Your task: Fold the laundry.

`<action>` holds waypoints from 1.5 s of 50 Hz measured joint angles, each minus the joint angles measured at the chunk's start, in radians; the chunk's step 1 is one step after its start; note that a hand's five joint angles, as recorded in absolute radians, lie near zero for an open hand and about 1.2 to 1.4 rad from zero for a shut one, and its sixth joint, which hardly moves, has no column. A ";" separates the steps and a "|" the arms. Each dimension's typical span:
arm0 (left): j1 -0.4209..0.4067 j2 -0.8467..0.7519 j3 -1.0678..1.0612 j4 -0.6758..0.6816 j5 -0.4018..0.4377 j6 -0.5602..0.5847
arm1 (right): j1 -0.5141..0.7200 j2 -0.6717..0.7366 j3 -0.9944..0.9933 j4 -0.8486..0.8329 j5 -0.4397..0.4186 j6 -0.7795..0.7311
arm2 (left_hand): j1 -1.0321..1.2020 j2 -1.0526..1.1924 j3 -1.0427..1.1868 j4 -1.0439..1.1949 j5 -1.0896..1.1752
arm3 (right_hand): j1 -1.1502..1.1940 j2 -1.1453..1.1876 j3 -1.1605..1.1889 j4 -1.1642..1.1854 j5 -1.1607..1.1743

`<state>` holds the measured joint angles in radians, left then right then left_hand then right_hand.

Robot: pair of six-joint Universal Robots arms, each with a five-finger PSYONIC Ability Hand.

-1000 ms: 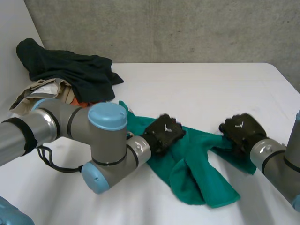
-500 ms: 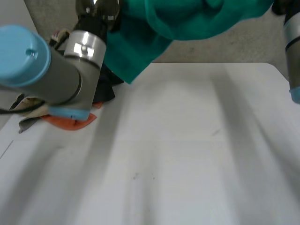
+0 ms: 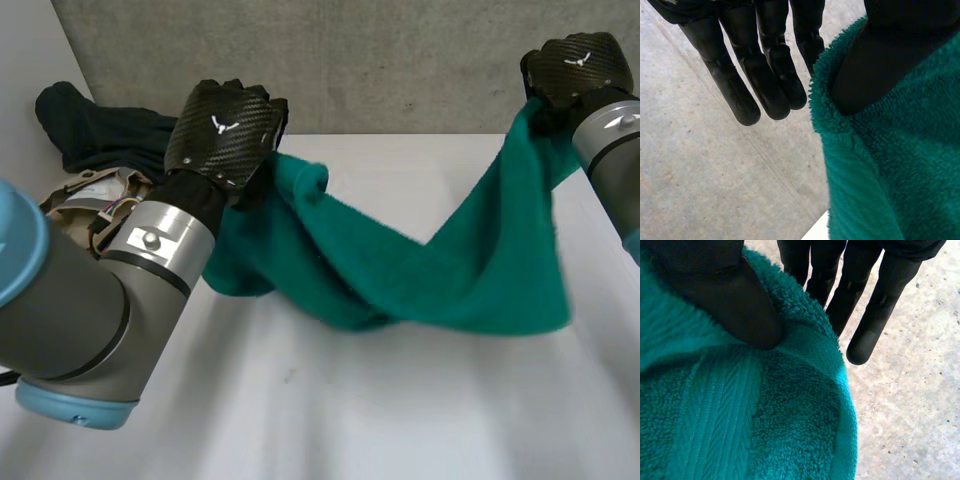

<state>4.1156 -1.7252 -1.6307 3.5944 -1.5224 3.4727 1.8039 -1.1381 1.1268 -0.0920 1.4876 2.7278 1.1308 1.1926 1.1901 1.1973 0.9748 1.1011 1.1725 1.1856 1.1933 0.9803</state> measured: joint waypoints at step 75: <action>0.041 -0.012 0.084 -0.211 -0.004 -0.057 | -0.171 -0.286 0.335 0.357 -0.214 -0.254 | 0.000 0.000 0.000 0.000 0.000 | 0.002 0.000 -0.002 0.000 0.000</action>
<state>4.1568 -1.7369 -1.5465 3.3831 -1.5267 3.4156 1.6325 -1.4239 1.4621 0.2646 1.2731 2.4735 1.1308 1.1926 1.1904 1.1975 0.9749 1.1035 1.1727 1.1836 1.1928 0.9804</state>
